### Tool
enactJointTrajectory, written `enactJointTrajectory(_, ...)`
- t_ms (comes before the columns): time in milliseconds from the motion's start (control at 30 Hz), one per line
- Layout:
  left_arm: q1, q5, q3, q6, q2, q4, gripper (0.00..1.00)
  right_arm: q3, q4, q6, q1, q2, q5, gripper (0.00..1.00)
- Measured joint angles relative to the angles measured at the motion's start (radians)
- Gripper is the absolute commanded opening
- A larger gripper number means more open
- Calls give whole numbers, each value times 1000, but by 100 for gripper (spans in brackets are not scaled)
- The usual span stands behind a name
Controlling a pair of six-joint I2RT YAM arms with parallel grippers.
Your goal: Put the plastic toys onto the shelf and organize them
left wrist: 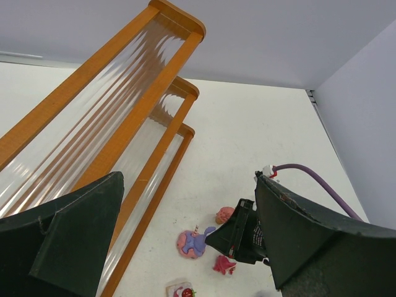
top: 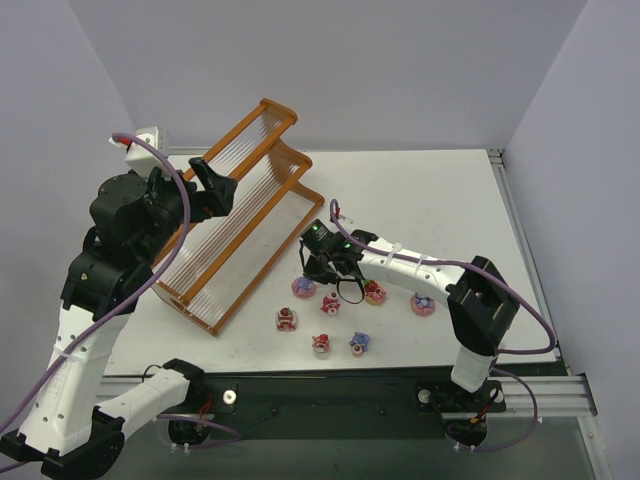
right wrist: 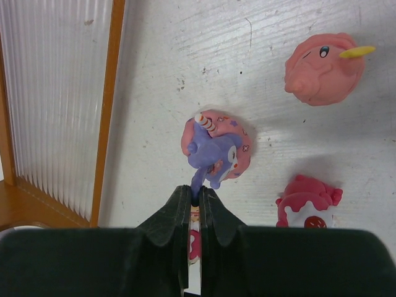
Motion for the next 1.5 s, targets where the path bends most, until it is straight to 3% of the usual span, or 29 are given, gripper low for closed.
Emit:
enactJointTrajectory(400, 0, -1, -1, 0, -3, 0, 97, 39, -28, -55, 0, 0, 47, 0)
enactJointTrajectory(900, -3, -24, 0, 9, -1, -1, 97, 277, -6, -115, -94, 11, 58, 0)
enactJointTrajectory(1500, -21, -46, 18, 25, 29, -15, 97, 357, 278, -299, -198, 214, -47, 0)
